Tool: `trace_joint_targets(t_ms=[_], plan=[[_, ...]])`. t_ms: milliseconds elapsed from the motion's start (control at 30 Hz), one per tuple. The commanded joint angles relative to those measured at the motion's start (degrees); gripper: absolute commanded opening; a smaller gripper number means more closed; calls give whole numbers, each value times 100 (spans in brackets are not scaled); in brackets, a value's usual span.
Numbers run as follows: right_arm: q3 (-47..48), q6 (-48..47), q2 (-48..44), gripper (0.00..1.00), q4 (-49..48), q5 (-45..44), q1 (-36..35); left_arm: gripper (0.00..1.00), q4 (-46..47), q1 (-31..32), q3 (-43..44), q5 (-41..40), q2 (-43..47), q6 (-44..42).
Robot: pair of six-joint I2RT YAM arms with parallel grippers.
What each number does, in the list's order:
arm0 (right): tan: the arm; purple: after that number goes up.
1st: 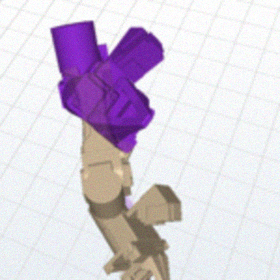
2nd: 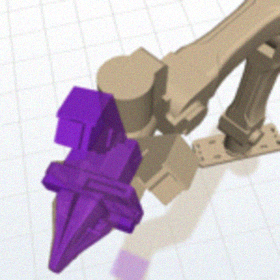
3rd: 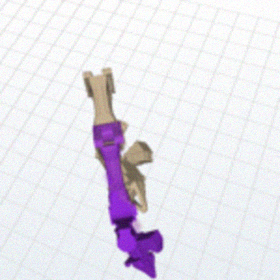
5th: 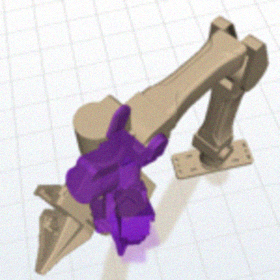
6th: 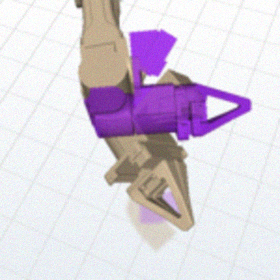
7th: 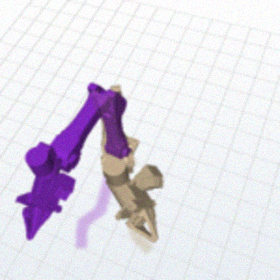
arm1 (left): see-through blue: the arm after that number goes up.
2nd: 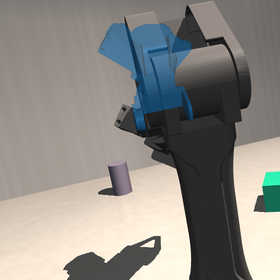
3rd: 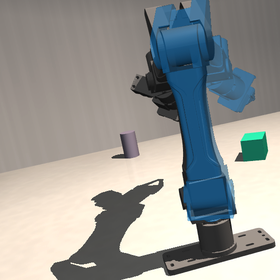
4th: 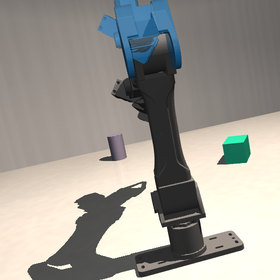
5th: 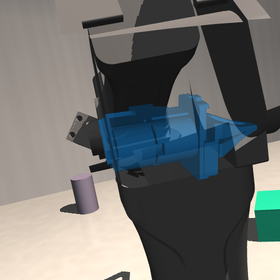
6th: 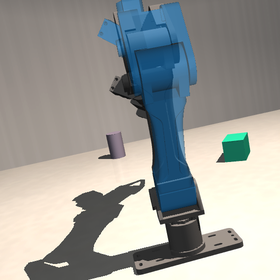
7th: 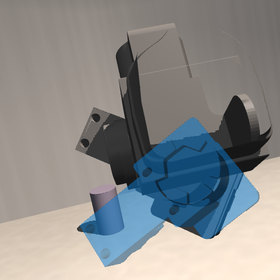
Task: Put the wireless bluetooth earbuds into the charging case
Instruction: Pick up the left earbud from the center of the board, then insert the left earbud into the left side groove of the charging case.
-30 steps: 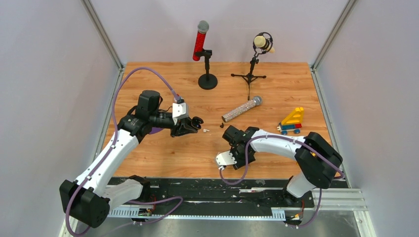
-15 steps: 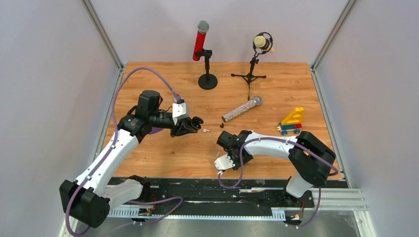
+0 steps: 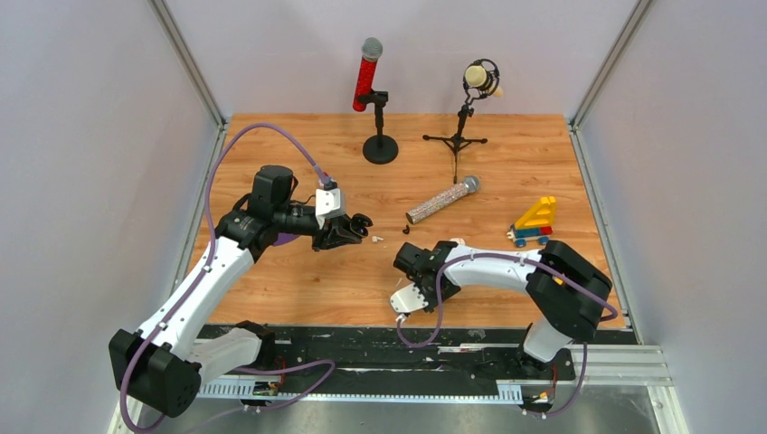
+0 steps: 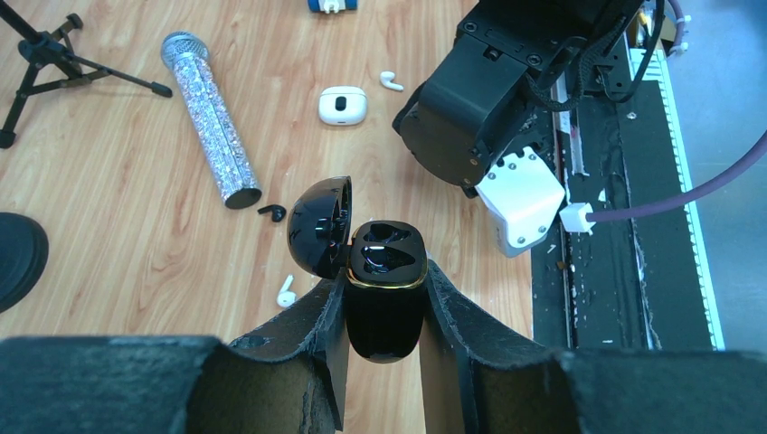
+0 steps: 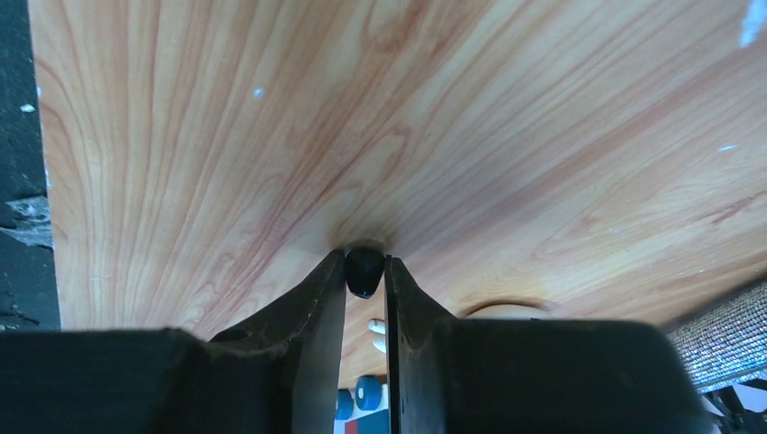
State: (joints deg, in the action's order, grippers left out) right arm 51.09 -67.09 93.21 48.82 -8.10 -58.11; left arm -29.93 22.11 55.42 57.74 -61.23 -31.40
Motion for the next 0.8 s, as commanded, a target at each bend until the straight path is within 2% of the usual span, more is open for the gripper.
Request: trace_joint_targets(t_ms=[0,233,367,467,667,767], plan=[[440,373,-388,13,-210,379,124,19,87,-5,-21,173,25,-19],[1343,964,-1607,15,-271,2226,1335,20,427,7,-71,288,-120,272],[1620,1552,-2182,16,-727,3476,2306,20,692,140,-13,128,-252,580],[1759,2188,-2457,17,-1139,4312,2743,21,579,307,337,104,-537,659],[1626,3957,-3027,17,-2789,5477,3255,19,-228,630,1421,125,-1598,444],[1454,5044,-3192,17,-3597,5945,3407,19,-160,827,1595,215,-1887,644]])
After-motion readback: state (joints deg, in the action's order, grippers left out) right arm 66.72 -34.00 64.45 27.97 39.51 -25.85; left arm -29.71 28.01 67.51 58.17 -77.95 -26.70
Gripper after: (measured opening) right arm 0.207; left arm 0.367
